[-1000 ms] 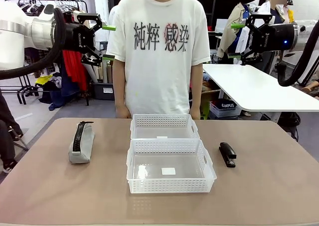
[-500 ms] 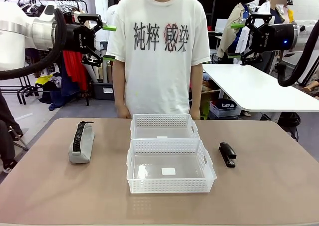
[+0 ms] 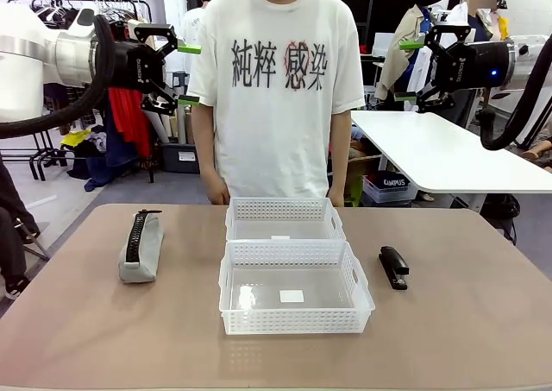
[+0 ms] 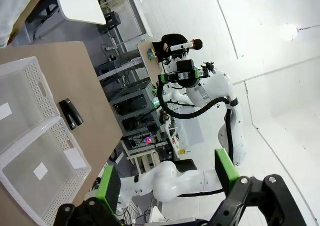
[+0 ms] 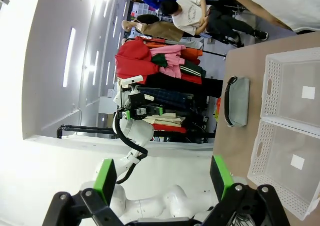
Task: Distribute items into two baskets.
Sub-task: Pick up the Pencil pouch that the person points to.
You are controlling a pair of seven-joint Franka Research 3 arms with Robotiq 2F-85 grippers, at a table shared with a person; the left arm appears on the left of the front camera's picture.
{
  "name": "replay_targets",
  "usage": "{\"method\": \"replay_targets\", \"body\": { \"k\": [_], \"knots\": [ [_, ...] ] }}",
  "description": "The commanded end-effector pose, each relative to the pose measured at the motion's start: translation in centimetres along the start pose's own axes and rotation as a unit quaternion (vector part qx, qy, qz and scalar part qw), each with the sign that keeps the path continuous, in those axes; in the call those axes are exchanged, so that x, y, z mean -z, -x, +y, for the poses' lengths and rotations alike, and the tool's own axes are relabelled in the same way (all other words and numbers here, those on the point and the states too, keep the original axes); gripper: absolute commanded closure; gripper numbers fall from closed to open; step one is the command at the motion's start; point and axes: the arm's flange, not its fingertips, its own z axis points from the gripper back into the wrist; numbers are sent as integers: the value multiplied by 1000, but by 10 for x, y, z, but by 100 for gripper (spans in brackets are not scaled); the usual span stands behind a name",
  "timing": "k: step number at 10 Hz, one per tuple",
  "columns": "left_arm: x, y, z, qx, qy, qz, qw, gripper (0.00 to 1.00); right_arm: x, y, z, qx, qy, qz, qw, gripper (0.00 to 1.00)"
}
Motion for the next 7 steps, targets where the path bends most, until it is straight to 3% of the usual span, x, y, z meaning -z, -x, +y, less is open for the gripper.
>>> {"method": "replay_targets", "body": {
  "k": [1,7],
  "knots": [
    [-1,0,-1,1,-1,0,1000,0,0,1,0,-5,-1,0,1000,0],
    [-1,0,-1,1,-1,0,1000,0,0,1,0,-5,-1,0,1000,0]
  ]
}}
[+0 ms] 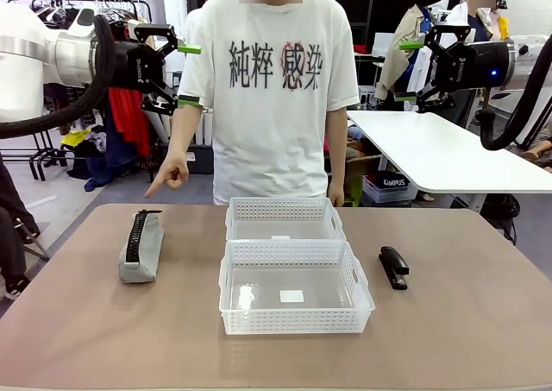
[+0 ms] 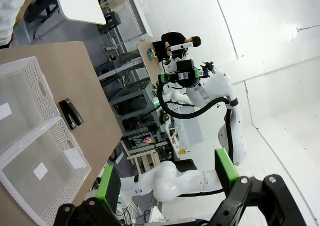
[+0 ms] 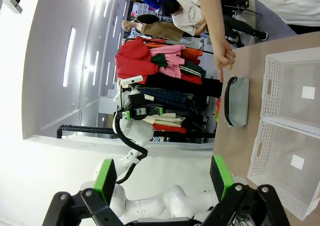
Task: Distribute items into two baskets.
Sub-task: Pick up the Pencil pouch that the person points to.
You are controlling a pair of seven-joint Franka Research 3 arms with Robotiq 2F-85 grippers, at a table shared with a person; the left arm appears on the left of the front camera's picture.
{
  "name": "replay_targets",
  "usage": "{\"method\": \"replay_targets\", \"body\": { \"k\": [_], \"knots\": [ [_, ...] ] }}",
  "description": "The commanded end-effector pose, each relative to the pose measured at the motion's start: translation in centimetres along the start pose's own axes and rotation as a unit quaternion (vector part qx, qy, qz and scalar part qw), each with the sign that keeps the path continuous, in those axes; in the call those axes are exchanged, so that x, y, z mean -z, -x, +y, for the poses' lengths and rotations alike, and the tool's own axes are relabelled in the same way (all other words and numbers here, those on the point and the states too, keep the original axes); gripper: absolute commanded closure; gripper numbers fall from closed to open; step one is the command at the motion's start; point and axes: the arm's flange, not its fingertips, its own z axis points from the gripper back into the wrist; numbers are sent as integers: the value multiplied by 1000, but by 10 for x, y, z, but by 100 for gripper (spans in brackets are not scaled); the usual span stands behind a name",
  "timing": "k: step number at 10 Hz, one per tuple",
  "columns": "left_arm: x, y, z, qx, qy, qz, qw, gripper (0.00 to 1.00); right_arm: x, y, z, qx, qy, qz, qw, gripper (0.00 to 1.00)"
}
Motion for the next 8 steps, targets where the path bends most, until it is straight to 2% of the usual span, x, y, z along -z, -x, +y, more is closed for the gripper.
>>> {"method": "replay_targets", "body": {
  "k": [1,8],
  "knots": [
    [-1,0,-1,1,-1,0,1000,0,0,1,0,-5,-1,0,1000,0],
    [-1,0,-1,1,-1,0,1000,0,0,1,0,-5,-1,0,1000,0]
  ]
}}
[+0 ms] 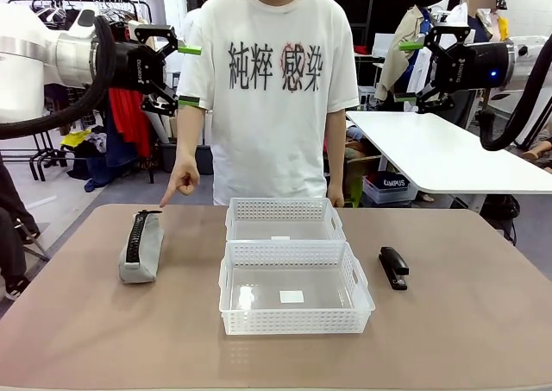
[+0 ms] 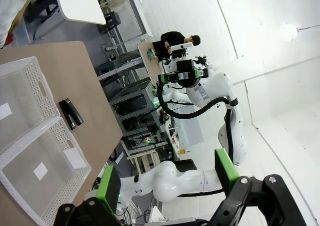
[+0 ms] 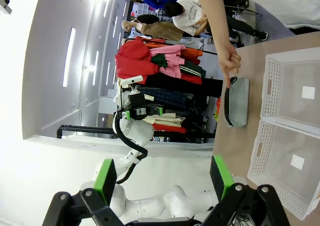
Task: Distribute items into two baskets.
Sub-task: Pick up the Pencil pouch that the person points to.
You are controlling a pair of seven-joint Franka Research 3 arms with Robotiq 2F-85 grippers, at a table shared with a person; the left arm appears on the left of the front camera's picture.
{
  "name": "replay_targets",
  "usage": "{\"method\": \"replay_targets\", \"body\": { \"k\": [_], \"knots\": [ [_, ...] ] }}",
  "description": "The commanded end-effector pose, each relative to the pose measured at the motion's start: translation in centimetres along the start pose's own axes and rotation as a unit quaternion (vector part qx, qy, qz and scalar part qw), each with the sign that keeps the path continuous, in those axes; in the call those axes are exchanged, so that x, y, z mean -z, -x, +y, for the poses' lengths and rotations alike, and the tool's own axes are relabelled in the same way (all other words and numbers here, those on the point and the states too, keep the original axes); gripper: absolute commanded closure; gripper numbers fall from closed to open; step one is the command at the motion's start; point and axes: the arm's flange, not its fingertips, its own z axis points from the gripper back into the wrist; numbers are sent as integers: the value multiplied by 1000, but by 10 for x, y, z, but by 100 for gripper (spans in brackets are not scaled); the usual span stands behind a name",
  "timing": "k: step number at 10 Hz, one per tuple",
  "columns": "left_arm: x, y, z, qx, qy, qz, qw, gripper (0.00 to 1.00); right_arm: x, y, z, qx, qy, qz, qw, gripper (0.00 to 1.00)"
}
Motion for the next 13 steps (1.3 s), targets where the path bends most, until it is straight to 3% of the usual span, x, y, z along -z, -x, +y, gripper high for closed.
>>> {"method": "replay_targets", "body": {
  "k": [1,5,6,7,9,11,13],
  "knots": [
    [-1,0,-1,1,-1,0,1000,0,0,1,0,-5,-1,0,1000,0],
    [0,0,0,0,0,0,1000,0,0,1,0,-5,-1,0,1000,0],
    [-9,0,-3,14,-115,26,993,0,0,1,0,-5,-1,0,1000,0],
    [-17,0,-9,27,-186,36,981,0,0,1,0,-5,-1,0,1000,0],
    [-35,-4,-19,53,-317,74,944,0,0,1,0,-5,-1,0,1000,0],
    [-38,2,-24,103,-443,77,887,0,0,1,0,-5,-1,0,1000,0],
    [-35,8,-17,144,-511,75,844,0,0,1,0,-5,-1,0,1000,0]
  ]
}}
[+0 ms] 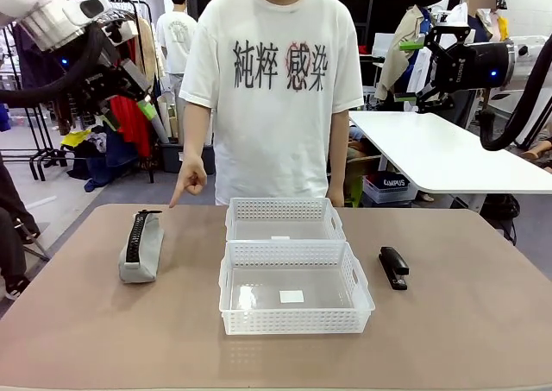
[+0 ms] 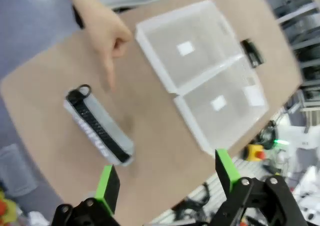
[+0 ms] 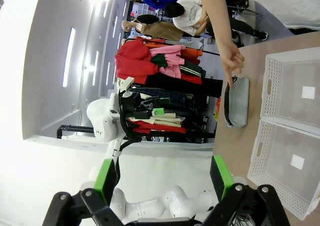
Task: Distribute items into two baskets.
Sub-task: Pick up the Pencil pouch that the person points to.
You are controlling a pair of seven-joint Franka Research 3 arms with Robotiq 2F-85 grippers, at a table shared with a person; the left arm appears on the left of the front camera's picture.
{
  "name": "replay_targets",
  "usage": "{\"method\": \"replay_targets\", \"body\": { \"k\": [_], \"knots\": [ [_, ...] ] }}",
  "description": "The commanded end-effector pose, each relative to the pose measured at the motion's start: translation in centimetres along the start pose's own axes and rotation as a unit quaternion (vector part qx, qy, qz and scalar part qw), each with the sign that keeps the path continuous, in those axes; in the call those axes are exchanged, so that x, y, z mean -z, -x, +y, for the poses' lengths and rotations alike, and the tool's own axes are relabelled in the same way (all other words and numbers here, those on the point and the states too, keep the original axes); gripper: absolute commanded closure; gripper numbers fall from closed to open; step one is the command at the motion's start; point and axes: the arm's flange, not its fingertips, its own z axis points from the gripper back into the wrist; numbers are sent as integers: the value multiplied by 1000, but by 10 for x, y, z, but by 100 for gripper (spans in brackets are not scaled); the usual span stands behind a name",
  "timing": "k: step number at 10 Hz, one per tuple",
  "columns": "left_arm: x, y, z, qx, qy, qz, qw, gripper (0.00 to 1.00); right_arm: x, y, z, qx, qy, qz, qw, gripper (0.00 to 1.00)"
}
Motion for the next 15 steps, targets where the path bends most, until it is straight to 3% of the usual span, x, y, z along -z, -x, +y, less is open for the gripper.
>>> {"method": "replay_targets", "body": {
  "k": [1,2,3,4,8,9,10,12,13,15],
  "knots": [
    [27,11,-2,-2,-67,2,998,0,0,1,0,-5,-1,0,1000,0],
    [37,14,2,-6,-66,14,998,0,0,1,0,-5,-1,0,1000,0],
    [40,14,4,-21,-26,12,999,0,0,1,0,-5,-1,0,1000,0],
    [23,5,0,16,-54,7,998,0,0,1,0,-5,-1,0,1000,0],
    [30,5,0,12,-50,7,999,0,0,1,0,-5,-1,0,1000,0],
    [40,2,12,14,-131,27,991,0,0,1,0,-5,-1,0,1000,0],
    [62,15,10,-20,-191,24,981,0,0,1,0,-5,-1,0,1000,0],
    [91,20,25,-60,-194,61,977,0,0,1,0,-5,-1,0,1000,0],
    [123,29,21,-92,-187,53,977,0,0,1,0,-5,-1,0,1000,0],
    [152,37,35,-156,-190,82,966,0,0,1,0,-5,-1,0,1000,0]
  ]
}}
